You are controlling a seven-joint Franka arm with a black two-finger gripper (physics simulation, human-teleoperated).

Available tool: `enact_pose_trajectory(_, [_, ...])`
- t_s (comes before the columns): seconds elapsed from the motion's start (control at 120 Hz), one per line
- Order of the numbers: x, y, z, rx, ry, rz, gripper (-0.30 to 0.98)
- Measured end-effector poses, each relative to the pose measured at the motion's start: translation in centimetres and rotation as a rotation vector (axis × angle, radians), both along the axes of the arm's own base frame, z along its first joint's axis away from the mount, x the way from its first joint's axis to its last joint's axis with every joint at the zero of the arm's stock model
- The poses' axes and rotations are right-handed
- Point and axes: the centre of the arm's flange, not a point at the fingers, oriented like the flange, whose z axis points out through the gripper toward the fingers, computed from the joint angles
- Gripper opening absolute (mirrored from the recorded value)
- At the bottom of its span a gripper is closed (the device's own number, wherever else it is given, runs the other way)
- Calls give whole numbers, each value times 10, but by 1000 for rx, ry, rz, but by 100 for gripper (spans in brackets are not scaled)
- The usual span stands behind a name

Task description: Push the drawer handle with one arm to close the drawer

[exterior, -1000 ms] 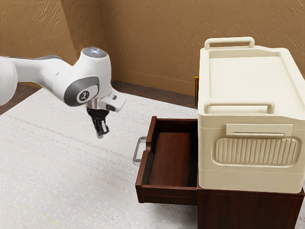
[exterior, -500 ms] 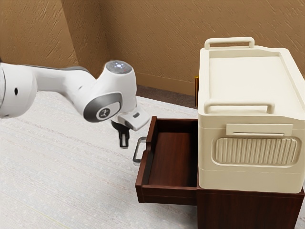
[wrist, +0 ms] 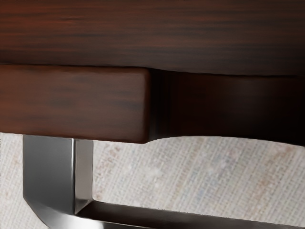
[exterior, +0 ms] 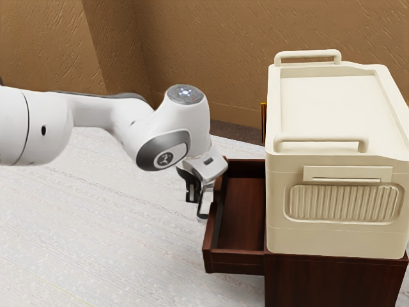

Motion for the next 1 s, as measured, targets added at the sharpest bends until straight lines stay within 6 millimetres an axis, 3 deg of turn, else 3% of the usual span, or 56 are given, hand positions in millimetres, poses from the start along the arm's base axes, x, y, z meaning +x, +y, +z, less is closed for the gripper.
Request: enact_pose_trajectory(1.0, [5, -87, 7, -108, -158, -175, -10])
